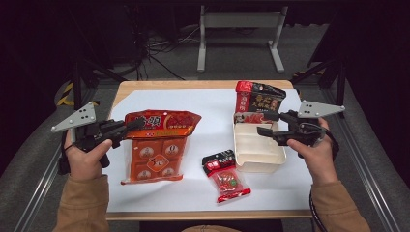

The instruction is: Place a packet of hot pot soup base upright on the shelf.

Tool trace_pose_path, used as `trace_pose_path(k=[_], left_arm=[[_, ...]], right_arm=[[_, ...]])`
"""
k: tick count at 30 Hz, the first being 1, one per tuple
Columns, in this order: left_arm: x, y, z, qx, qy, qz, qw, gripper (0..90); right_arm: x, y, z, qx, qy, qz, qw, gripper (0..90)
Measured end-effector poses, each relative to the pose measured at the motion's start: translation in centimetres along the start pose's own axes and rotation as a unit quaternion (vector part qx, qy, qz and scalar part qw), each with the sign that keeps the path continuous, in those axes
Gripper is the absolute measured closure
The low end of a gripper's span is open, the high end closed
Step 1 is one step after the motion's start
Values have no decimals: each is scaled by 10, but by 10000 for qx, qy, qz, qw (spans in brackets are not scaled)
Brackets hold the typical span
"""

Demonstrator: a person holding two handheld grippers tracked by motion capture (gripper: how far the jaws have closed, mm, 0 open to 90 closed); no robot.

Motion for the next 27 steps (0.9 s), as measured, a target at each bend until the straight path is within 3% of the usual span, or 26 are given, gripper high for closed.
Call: trace_pose_path(k=[4, 5, 12, 19, 27], left_arm=[[-3, 6, 3, -77, 17, -60, 10000, 899], [-5, 10, 6, -160, 34, -177, 9997, 899], [-11, 23, 13, -407, 67, -138, 9991, 899], [-17, 24, 14, -421, 178, -121, 9989, 898], [-34, 30, 20, -485, 396, -383, 9973, 899]], right_arm=[[-4, -6, 7, 104, 18, 84, 9999, 383], [-5, -7, 9, 107, 30, 128, 9999, 383], [-17, -20, 22, 233, 81, 398, 9989, 383], [-31, -29, 30, 330, 93, 534, 9980, 366], [-54, -43, 30, 364, 45, 787, 9962, 350]])
Point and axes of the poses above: each handheld gripper's, and its own axes: x roughly backward along the jaws, z roughly out of its top, y roughly to its right, the point moved 1 cm from there along -x, roughly forward along the jaws, and after that the axes turned 8 degrees about -z, right-handed, at the moved point
